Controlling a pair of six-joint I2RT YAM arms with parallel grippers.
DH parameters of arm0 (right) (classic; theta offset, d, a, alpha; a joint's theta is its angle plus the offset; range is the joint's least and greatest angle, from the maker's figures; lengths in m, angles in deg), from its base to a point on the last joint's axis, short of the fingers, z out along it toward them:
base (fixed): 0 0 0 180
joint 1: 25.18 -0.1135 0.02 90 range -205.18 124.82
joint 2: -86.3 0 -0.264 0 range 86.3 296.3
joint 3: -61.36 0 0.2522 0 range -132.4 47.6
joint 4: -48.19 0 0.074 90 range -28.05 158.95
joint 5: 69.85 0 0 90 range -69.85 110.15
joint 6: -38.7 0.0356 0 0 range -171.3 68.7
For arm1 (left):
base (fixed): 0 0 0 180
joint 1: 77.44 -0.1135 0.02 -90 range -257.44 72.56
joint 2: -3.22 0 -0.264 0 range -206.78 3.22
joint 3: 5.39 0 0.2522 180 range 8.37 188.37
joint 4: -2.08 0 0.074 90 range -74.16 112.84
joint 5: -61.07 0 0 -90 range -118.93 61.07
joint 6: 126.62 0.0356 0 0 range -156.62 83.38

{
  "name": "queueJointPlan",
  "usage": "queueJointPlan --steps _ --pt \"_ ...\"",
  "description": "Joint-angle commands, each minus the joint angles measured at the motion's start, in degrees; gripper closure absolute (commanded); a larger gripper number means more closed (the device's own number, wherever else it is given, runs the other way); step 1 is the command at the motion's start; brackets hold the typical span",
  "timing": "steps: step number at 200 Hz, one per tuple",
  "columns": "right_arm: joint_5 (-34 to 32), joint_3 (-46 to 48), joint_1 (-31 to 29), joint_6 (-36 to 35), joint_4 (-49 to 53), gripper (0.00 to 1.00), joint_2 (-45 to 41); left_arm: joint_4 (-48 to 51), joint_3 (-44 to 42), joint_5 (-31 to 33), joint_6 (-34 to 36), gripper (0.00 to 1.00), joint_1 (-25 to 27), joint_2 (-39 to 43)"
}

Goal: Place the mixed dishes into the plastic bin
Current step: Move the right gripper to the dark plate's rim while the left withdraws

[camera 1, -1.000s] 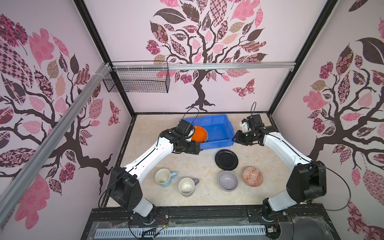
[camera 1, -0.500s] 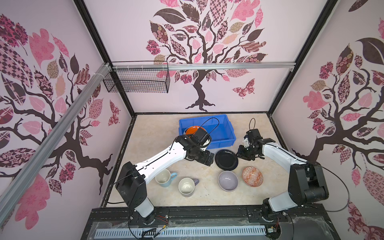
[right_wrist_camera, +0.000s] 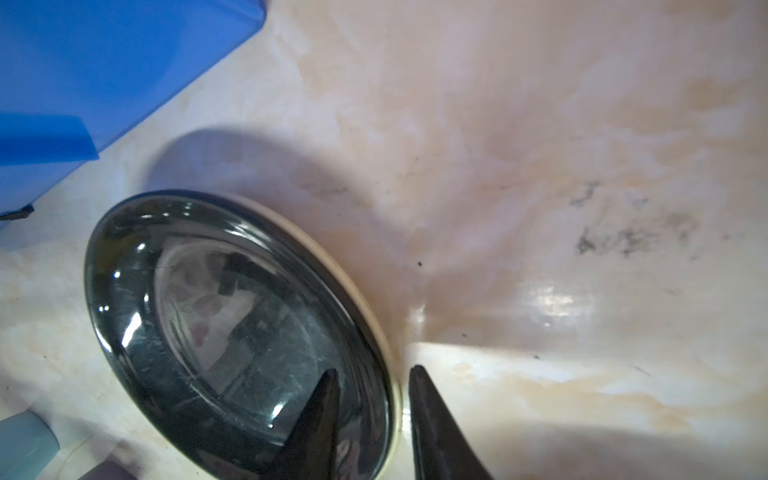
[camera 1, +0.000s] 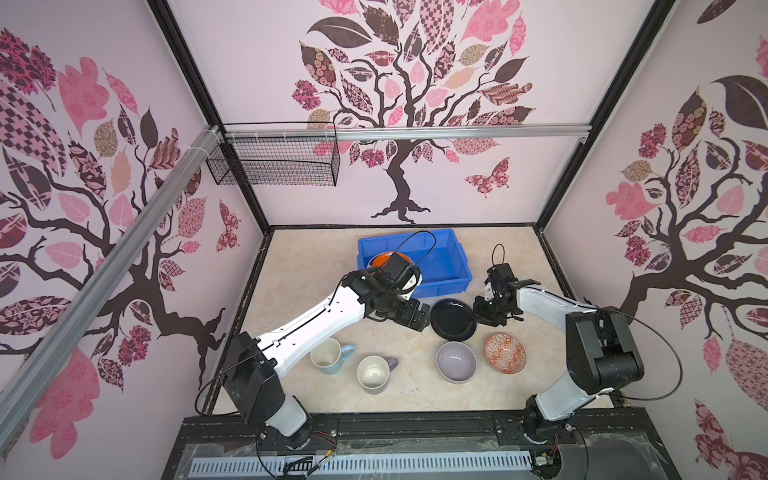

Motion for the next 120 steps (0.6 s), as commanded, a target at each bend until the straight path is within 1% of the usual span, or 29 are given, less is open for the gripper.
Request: queueJointPlan --steps 1,28,48,67,120 --pt "-0.6 0.2 0.1 -0.1 -0.3 0.73 2.0 -0.8 -0.4 -1.7 0.7 0.02 0.5 1.0" --pt "-0.9 0.3 0.1 -0.2 -0.6 0.78 3.0 -0.4 -0.5 -1.4 1.1 0.02 0.5 1.2" --pt "-0.9 0.3 0.1 -0.2 -0.7 0.88 3.3 -0.3 -0.9 -1.4 1.3 0.02 0.5 1.3" --pt "-0.9 0.3 0.1 -0.2 -0.6 1.00 2.9 -0.3 -1.2 -1.4 1.6 0.02 0.6 1.5" --pt "-1.1 -0.5 0.1 -0.2 1.6 1.00 0.1 0.2 -1.7 -0.3 2.7 0.02 0.5 2.4"
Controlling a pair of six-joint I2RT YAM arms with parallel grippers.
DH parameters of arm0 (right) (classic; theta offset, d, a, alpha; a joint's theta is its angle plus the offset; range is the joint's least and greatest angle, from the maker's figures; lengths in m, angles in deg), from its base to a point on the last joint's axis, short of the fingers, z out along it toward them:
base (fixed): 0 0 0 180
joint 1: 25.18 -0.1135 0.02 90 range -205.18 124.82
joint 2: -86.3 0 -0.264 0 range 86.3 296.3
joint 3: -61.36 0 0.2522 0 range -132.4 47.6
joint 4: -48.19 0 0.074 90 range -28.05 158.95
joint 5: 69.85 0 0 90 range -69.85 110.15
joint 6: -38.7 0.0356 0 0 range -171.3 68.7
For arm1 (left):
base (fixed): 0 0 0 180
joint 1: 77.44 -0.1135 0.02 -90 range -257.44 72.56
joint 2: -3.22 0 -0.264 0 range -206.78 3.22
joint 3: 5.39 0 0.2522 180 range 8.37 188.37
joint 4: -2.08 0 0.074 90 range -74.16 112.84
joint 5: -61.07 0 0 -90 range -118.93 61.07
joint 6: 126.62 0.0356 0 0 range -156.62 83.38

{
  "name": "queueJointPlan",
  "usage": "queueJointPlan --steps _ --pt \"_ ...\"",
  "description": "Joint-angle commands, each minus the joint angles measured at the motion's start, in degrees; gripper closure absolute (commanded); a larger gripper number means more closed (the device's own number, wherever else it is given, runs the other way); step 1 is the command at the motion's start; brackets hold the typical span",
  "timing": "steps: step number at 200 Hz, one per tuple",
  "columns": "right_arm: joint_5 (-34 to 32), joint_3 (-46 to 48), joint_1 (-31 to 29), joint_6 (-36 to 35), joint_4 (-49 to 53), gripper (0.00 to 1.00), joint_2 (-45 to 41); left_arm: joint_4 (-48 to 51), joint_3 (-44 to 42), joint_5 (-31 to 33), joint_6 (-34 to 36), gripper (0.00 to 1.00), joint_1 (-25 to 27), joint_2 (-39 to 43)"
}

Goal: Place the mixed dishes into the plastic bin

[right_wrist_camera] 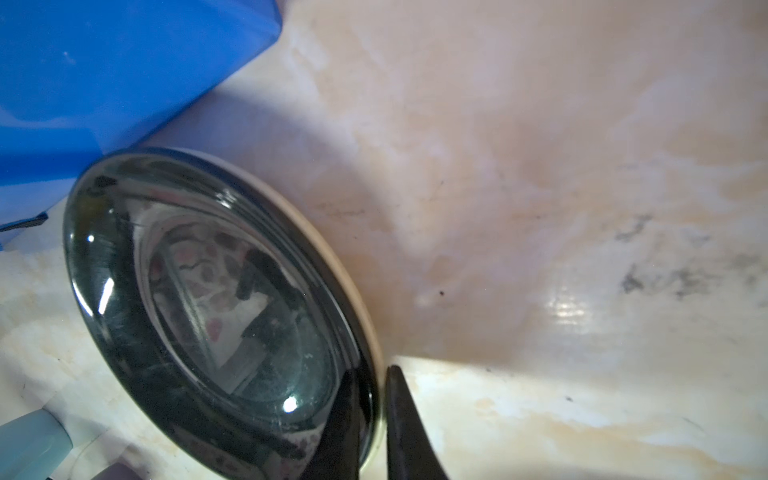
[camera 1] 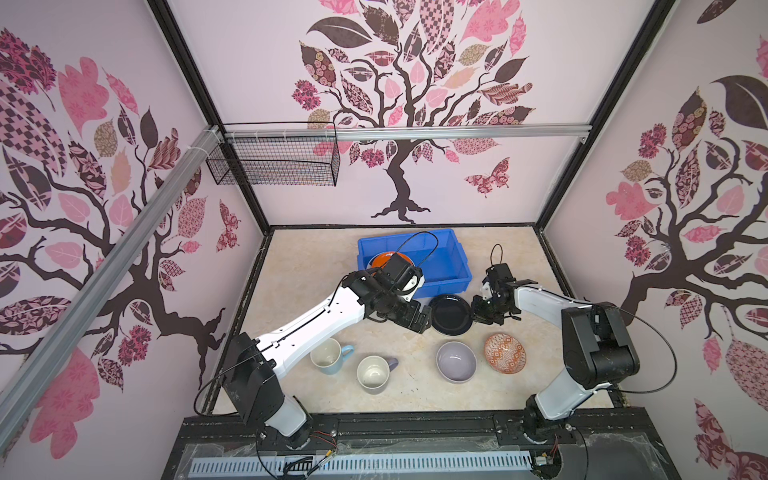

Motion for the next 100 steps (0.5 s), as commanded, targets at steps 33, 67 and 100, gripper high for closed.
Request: queueJointPlan --steps 33,67,100 --pt "-3.2 -1.3 0.1 -0.2 6.1 1.00 -4.4 0.0 -1.5 1.1 1.9 0.02 0.2 2.0" --pt "-4.0 -2.0 0.1 -0.3 8.0 1.00 -6.2 0.0 -1.0 0.9 2.8 0.02 0.2 1.6" --pt "-4.5 -1.6 0.1 -0.1 8.6 1.00 -6.5 -0.1 -0.7 0.7 3.2 0.02 0.2 1.2"
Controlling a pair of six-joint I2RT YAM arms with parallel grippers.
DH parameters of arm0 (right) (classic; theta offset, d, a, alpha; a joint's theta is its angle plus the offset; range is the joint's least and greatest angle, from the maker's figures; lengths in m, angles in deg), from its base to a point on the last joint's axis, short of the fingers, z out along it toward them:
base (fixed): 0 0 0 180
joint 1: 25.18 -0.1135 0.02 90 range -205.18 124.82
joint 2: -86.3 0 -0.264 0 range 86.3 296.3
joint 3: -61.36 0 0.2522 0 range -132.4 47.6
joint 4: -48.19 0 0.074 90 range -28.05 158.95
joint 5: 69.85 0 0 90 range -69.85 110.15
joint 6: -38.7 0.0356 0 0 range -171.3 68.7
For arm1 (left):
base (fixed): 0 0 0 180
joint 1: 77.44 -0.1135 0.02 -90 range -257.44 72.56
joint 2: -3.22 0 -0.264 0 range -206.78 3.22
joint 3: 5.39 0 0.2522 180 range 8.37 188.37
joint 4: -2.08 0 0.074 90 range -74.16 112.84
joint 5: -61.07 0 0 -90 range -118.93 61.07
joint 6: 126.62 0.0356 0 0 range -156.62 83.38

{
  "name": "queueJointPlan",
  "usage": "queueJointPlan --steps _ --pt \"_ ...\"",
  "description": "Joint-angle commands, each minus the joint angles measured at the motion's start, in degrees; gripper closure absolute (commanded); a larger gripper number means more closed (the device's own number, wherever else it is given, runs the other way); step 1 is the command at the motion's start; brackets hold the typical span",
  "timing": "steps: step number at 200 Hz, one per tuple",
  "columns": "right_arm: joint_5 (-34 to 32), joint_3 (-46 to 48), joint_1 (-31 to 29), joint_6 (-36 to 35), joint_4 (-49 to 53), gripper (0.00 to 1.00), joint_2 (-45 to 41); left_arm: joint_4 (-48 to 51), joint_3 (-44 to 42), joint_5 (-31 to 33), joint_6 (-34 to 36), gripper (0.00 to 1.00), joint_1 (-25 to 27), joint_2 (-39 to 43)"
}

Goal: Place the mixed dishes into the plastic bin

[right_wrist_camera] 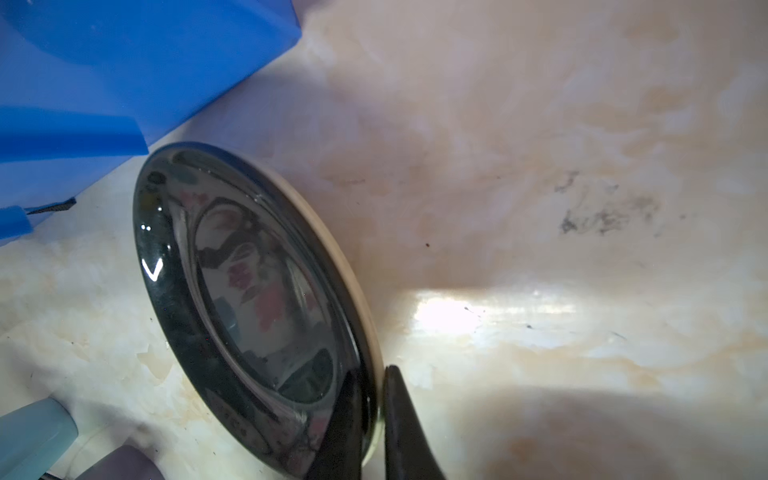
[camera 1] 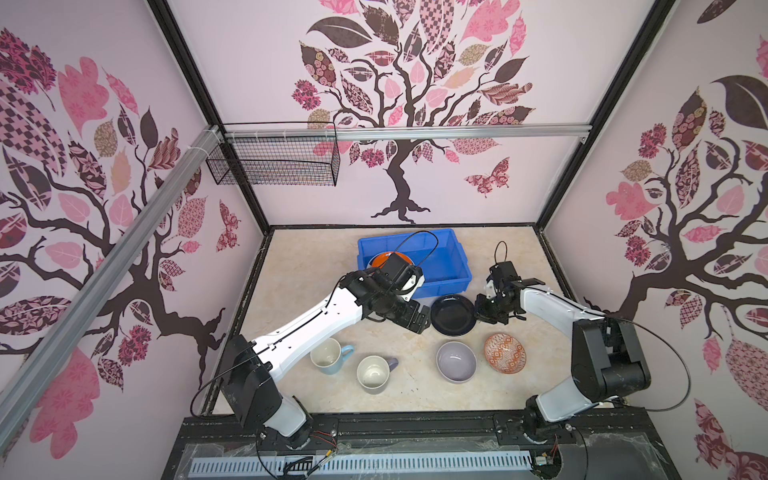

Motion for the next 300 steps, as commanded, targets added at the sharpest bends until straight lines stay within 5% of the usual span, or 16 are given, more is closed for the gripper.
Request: queueJointPlan --steps 1,105,174,209,246,300 --pt "-2.6 -1.1 0.1 -0.1 3.5 1.00 -1.5 0.0 -0.6 0.2 1.4 0.02 0.2 0.4" --pt "-1.6 2.6 0.1 -0.4 -1.7 0.98 4.9 -0.1 -1.1 -0.6 2.1 0.02 0.1 -1.0" --pt "-1.4 0.6 0.1 -0.2 -3.7 0.69 6.2 1.0 -0.3 0.0 2.5 0.02 -0.2 -1.9" --pt "-2.2 -1.0 0.1 0.2 -4.0 0.73 7.2 1.8 0.5 0.3 3.1 0.02 -0.6 -2.5" --pt "-5.5 -2.3 0.1 -0.6 -3.2 0.91 6.3 2.0 1.0 0.4 3.3 0.02 -0.9 -3.1" --pt "-7.2 -4.1 0.1 -0.9 -0.8 0.92 6.8 1.8 1.2 -0.1 3.4 0.03 -1.3 -3.6"
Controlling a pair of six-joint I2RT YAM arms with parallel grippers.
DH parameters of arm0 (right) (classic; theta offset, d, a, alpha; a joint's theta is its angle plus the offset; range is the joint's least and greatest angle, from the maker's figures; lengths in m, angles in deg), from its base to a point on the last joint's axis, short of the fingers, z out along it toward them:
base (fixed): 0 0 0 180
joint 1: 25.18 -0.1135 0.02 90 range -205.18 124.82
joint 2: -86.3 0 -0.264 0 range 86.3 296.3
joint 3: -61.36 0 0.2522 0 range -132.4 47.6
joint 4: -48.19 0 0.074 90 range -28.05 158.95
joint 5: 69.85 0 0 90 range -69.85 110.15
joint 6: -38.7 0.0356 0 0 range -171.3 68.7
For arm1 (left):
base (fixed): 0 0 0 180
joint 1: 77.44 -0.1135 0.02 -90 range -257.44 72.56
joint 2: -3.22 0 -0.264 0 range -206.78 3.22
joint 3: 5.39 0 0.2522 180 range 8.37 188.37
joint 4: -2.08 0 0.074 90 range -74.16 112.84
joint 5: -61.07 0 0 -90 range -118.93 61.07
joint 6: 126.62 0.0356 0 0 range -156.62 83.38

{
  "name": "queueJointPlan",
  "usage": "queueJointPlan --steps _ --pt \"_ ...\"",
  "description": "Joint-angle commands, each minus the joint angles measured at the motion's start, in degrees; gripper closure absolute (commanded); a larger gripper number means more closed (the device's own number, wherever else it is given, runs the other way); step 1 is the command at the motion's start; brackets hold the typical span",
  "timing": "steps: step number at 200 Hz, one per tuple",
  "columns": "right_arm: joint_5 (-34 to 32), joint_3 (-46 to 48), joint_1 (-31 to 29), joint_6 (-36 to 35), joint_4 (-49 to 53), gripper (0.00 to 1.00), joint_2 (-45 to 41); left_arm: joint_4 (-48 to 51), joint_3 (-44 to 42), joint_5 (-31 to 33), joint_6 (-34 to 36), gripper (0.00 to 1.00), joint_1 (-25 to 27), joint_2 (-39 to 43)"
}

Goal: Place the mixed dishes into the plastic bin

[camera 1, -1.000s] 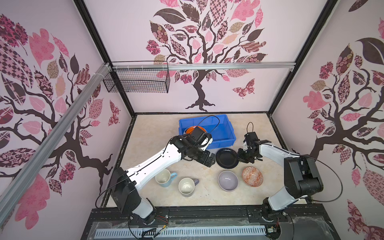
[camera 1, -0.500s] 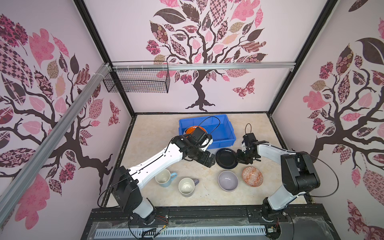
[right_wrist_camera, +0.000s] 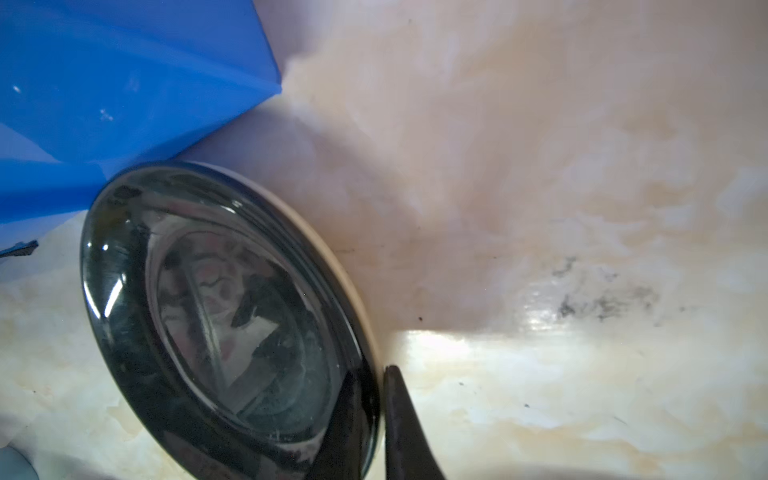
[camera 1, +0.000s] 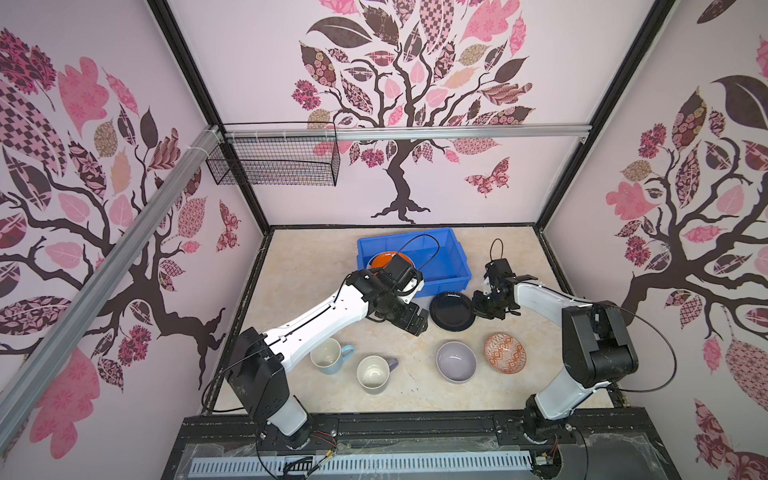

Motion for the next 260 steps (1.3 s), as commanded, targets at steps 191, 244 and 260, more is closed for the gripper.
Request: queueJointPlan --steps 191,244,260 --pt "2.2 0.2 -7.7 0.0 7.7 0.93 -2.2 -6.3 4.0 -6.7 0.0 0.27 -3.0 -13.6" --pt "1.4 -0.2 -7.9 -1.0 8.7 0.79 -2.4 -9.7 2.5 -7.4 -2.4 0.39 -3.4 -17.6" --pt "0.1 -0.6 -7.9 -1.3 9.2 0.75 -3.0 -10.3 3.0 -7.5 -2.9 0.41 -3.4 -18.8"
